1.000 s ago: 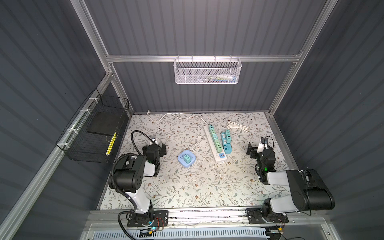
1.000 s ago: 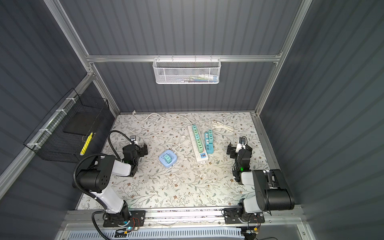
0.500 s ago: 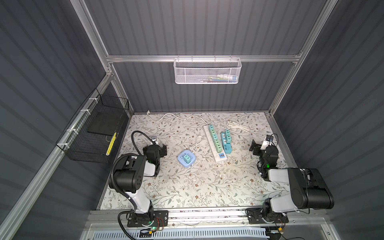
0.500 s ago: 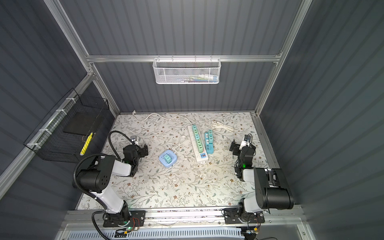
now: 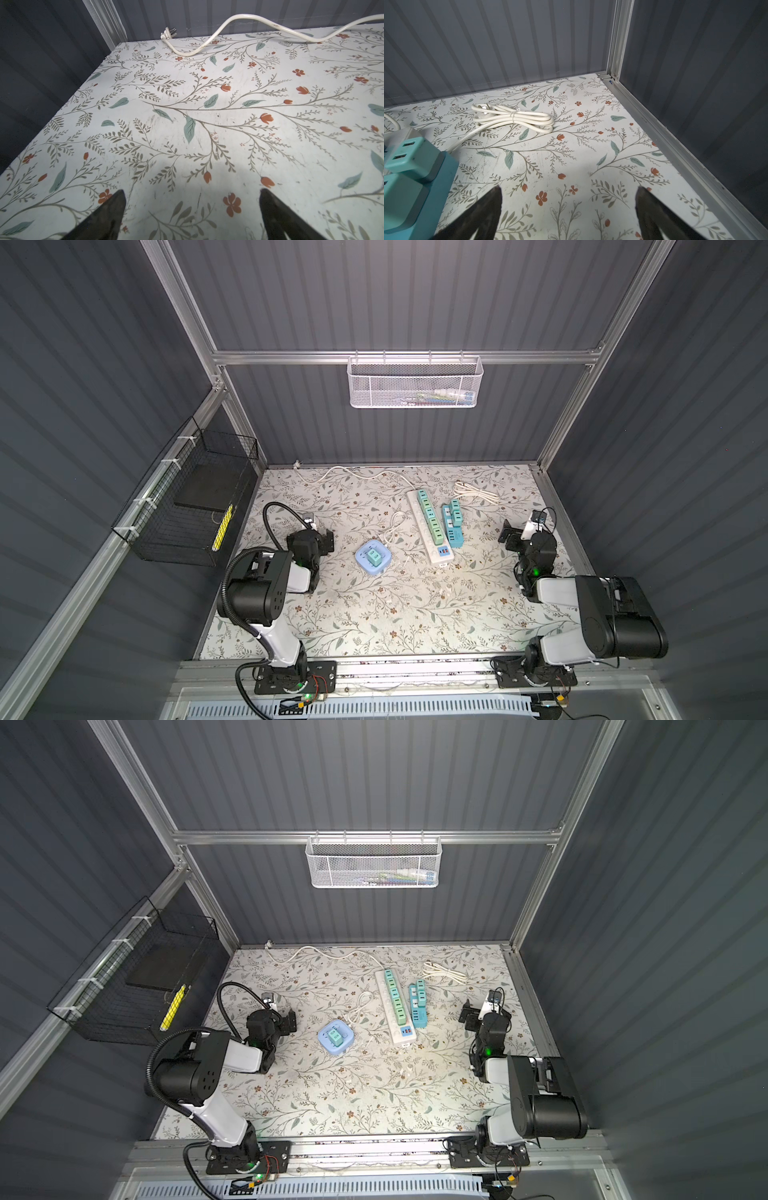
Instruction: Insert the plug
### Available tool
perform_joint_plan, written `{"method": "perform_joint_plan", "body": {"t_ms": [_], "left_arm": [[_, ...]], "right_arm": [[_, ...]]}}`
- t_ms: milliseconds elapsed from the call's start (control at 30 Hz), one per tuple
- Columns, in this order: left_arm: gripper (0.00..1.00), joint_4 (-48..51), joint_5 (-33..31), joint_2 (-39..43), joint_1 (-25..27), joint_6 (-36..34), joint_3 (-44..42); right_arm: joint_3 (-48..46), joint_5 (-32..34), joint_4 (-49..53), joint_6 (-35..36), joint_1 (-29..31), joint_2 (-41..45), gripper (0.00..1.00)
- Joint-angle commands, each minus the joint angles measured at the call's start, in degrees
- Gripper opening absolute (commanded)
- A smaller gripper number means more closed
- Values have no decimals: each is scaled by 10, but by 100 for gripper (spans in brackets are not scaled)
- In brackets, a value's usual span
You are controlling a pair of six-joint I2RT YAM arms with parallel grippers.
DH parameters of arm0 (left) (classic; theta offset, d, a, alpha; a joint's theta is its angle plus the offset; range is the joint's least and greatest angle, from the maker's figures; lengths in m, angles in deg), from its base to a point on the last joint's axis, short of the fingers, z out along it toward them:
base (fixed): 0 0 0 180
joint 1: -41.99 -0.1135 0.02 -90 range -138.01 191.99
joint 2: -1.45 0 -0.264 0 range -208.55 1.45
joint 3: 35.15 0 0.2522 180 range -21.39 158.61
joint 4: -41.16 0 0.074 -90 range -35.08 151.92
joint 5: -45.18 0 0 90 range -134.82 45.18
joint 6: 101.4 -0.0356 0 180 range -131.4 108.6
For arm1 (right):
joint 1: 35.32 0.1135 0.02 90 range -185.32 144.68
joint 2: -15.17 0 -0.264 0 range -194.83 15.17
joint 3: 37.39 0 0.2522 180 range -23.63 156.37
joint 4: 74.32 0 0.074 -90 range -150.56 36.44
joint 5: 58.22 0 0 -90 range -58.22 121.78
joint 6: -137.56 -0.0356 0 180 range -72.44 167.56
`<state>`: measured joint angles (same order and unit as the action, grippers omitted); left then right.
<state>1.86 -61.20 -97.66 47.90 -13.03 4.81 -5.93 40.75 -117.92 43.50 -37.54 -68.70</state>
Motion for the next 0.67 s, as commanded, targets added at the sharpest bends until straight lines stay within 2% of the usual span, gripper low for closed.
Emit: {"method": "perform_joint_plan", "body": {"t_ms": [0, 633], "left_arm": [[100, 0, 8, 8, -3, 9, 4], [100, 0, 14, 7, -6, 10, 4]], "right_arm": [[0, -4, -3, -5, -1, 4, 99], [0, -3, -3, -5, -1, 4, 99]]}}
